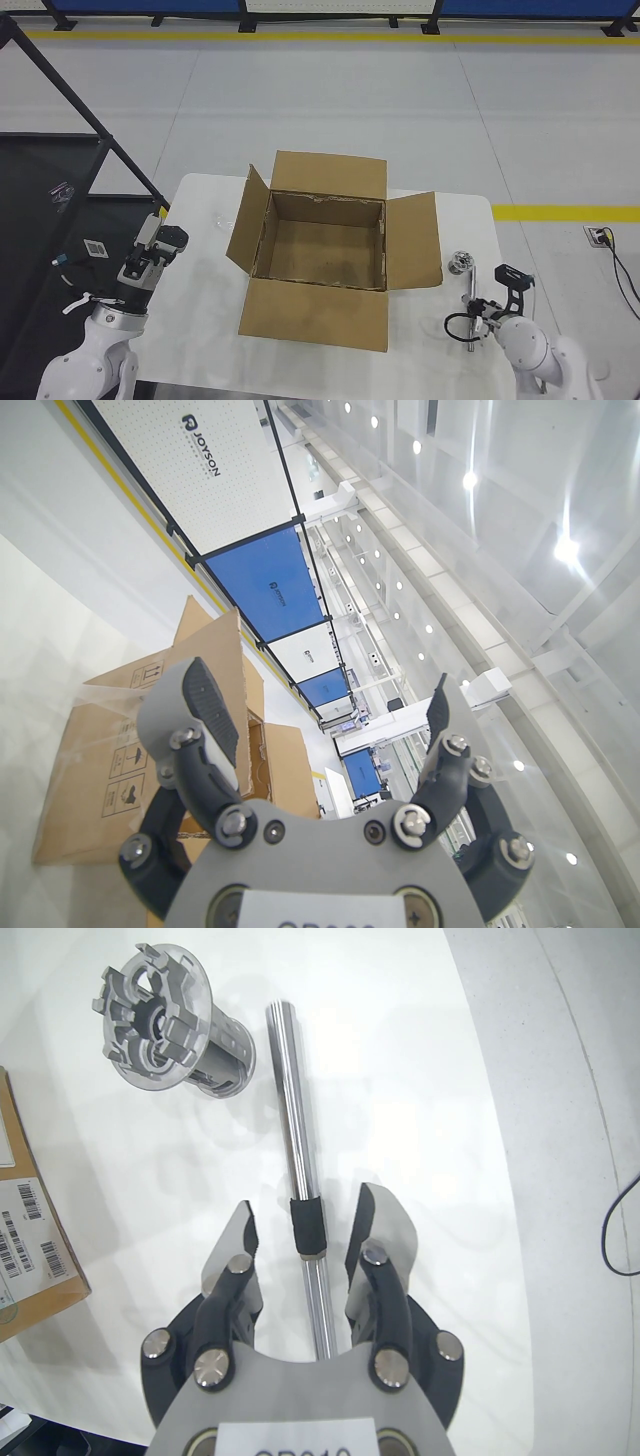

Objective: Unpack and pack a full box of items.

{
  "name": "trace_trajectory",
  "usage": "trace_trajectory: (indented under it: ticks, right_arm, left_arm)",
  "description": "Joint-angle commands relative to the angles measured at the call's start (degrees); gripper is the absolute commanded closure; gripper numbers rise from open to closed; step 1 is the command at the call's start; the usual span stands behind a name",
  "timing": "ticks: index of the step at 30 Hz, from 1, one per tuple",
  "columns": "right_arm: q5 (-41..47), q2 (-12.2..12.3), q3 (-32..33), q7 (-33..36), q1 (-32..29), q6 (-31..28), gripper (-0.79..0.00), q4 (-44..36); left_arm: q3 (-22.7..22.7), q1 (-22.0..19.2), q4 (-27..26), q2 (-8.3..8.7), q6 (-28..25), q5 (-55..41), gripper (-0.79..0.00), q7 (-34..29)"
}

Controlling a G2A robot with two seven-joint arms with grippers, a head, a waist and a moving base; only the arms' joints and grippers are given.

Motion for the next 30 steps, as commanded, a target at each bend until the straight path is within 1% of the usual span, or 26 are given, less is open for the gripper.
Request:
trace_trajectory:
  ticks: [1, 5, 7, 8, 9, 11, 21, 22, 23, 24, 26, 27, 28, 30]
  right_arm:
    - [0.3, 0.1, 0.5, -0.2, -0.5, -0.1, -0.690, -1.3]
    - [3.6, 0.3, 2.5, -1.6, -2.7, -3.2, -0.742, -7.7]
    - [7.3, 0.4, 4.0, -3.2, -4.8, -6.6, -0.748, -12.1]
    - [9.9, 0.4, 4.6, -4.1, -6.2, -9.3, -0.785, -15.0]
    - [11.3, 0.4, 4.9, -4.5, -6.9, -10.6, -0.785, -16.3]
    - [15.0, 0.5, 5.6, -5.6, -9.0, -15.4, -0.785, -19.8]
    - [15.0, 0.5, 5.6, -5.6, -9.0, -15.4, -0.785, -19.8]
    - [15.0, 0.5, 5.7, -5.9, -9.1, -15.1, -0.785, -19.7]
    - [14.8, 0.4, 5.3, -6.4, -9.1, -13.5, -0.785, -19.4]
    - [14.5, 0.5, 4.6, -6.2, -8.7, -13.5, -0.785, -19.9]
    - [17.6, 0.5, 4.1, -7.0, -8.1, -16.5, -0.785, -19.6]
    - [20.7, 0.5, 4.4, -7.2, -7.7, -19.1, -0.785, -19.1]
    - [23.5, 0.7, 5.1, -6.6, -7.2, -20.9, -0.785, -18.0]
    - [28.7, 0.9, 6.4, -4.8, -5.5, -22.6, -0.785, -15.8]
  left_arm:
    - [0.1, -0.1, 0.0, 0.03, 0.2, 0.1, -0.785, -0.1]
    - [0.3, -0.5, 0.0, 0.09, 0.3, 0.2, -0.785, -0.2]
    - [0.3, -0.6, -0.1, 0.12, 0.5, 0.4, -0.785, -0.2]
    - [0.4, -0.7, -0.1, 0.13, 0.5, 0.5, -0.785, -0.1]
    - [0.4, -0.7, -0.1, 0.14, 0.5, 0.5, -0.785, -0.1]
    - [0.5, -0.7, -0.1, 0.15, 0.4, 0.4, -0.785, 0.0]
    - [0.3, -0.3, -0.1, 0.23, 0.1, 0.0, -0.785, 0.5]
    - [0.4, -0.3, -0.2, 0.23, 0.1, 0.0, -0.785, 0.5]
    - [0.4, -0.3, -0.2, 0.24, 0.0, 0.1, -0.785, 0.5]
    - [0.5, -0.2, -0.2, 0.24, 0.0, 0.1, -0.785, 0.6]
    - [0.6, -0.2, -0.2, 0.25, -0.2, 0.1, -0.785, 0.5]
    - [0.6, -0.1, -0.1, 0.26, -0.3, 0.1, -0.785, 0.5]
    - [0.5, 0.0, -0.1, 0.27, -0.3, 0.0, -0.785, 0.4]
    - [0.4, 0.1, 0.0, 0.31, -0.4, 0.1, -0.785, 0.3]
